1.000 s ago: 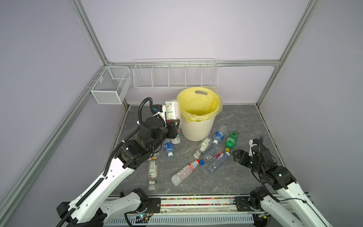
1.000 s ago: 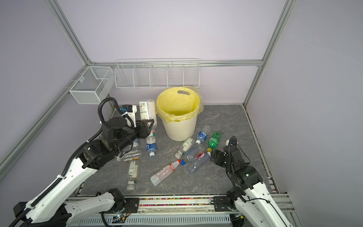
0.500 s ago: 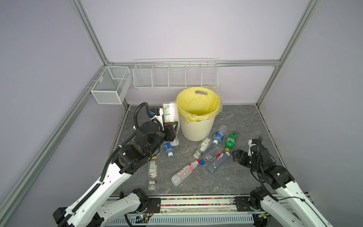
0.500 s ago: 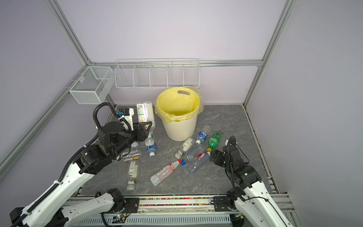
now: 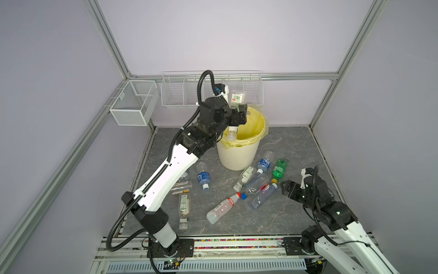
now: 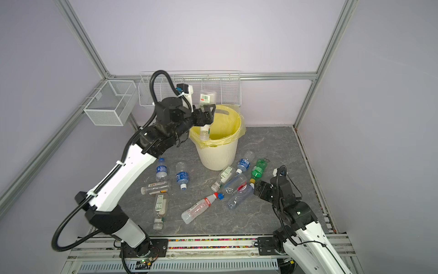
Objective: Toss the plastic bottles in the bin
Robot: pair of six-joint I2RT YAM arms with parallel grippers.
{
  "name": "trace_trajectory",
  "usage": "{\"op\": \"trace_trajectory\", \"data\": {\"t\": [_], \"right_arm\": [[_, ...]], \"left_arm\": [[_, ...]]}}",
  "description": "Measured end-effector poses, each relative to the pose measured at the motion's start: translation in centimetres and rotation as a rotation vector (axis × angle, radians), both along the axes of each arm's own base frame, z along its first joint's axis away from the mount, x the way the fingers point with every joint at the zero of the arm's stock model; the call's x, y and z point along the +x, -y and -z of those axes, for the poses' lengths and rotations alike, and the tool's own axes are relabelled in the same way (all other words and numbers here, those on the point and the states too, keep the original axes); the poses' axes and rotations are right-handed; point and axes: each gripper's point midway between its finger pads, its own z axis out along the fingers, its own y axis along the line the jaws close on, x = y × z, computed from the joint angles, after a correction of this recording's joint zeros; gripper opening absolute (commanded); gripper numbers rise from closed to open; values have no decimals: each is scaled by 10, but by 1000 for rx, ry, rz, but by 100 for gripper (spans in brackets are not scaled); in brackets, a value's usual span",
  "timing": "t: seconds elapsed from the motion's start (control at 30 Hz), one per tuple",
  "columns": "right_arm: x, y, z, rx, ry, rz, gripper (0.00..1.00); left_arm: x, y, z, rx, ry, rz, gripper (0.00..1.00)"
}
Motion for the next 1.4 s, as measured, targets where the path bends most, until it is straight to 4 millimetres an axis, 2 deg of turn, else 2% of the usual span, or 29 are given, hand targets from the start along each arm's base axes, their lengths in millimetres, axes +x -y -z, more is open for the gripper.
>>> {"op": "trace_trajectory", "data": {"t": [0.1,0.17,0.23,0.33,0.47,0.53,0.6,0.7,0.87,0.97,1.23,1.4], "right_arm": [[-4,2,-5,5,10,1,88],[-6,3,-7,6,13,1,88],[-9,5,-8,5,16,4,88],[-12,7,-8,6,19,9,88],[-15,8,-7,4,14,9,88],[-16,9,-6,2,8,9,88],[-16,9,-5,0,4,8,88],[-16,9,-3,-5,-5,9,88],[-15,8,4,-11,-35,14,88],[-15,7,11,-8,-60,20,88],[-15,7,23,30,-118,74,88],[-17,7,30,47,-143,93,88]], "left_arm": [[32,10,16,37,-38,-27,99],[40,7,30,71,-74,-41,99],[38,0,34,88,-91,-48,99],[21,-13,19,78,-80,-41,99],[-15,-41,-18,30,-30,-24,99],[-32,-55,-28,13,-12,-23,99],[-44,-66,-29,8,-6,-23,99],[-57,-77,-8,26,-34,-21,99],[-68,-91,68,90,-158,-23,99],[-75,-99,99,115,-213,-23,99],[-99,-106,121,79,-252,41,99],[-108,-108,138,94,-281,57,99]]}}
